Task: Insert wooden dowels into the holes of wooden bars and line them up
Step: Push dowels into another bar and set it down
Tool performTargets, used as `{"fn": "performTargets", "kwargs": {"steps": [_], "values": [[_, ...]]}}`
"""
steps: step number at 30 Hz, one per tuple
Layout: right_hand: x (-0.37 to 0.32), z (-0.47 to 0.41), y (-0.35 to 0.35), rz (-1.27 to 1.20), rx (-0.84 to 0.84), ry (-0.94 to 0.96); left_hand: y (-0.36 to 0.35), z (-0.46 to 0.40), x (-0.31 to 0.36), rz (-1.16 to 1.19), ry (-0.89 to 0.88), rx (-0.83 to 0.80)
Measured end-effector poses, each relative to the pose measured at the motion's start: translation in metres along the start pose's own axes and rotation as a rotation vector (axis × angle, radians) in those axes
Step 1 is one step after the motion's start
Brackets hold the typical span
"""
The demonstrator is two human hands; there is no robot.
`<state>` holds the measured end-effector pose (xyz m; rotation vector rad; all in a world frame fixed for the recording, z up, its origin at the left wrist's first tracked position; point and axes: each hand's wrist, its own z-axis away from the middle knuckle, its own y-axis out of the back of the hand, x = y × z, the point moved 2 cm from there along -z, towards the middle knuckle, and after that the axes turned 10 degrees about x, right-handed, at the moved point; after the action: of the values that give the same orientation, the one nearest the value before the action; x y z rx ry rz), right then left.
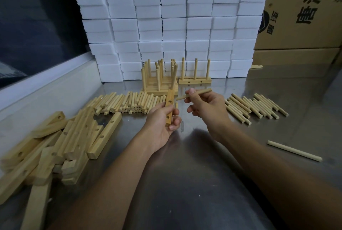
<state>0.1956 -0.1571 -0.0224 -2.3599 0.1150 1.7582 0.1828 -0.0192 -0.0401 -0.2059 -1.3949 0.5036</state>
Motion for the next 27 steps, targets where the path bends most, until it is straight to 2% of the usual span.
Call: {"fn": "performTargets", "kwargs": {"steps": [14, 18, 24, 27], "values": [[-0.001, 0.003, -0.007, 0.064, -0.060, 0.102, -0.003, 0.001, -0.002, -0.050, -0.034, -0.011], [-0.002, 0.001, -0.006, 0.170, -0.037, 0.157, -0.003, 0.002, -0.003, -0.071, -0.039, -0.024], [-0.011, -0.002, -0.015, 0.504, -0.059, 0.362, -0.005, 0.003, -0.004, -0.102, -0.070, -0.028], [-0.012, -0.002, -0.020, 0.529, -0.052, 0.401, -0.005, 0.003, -0.004, -0.099, -0.070, -0.037]]}}
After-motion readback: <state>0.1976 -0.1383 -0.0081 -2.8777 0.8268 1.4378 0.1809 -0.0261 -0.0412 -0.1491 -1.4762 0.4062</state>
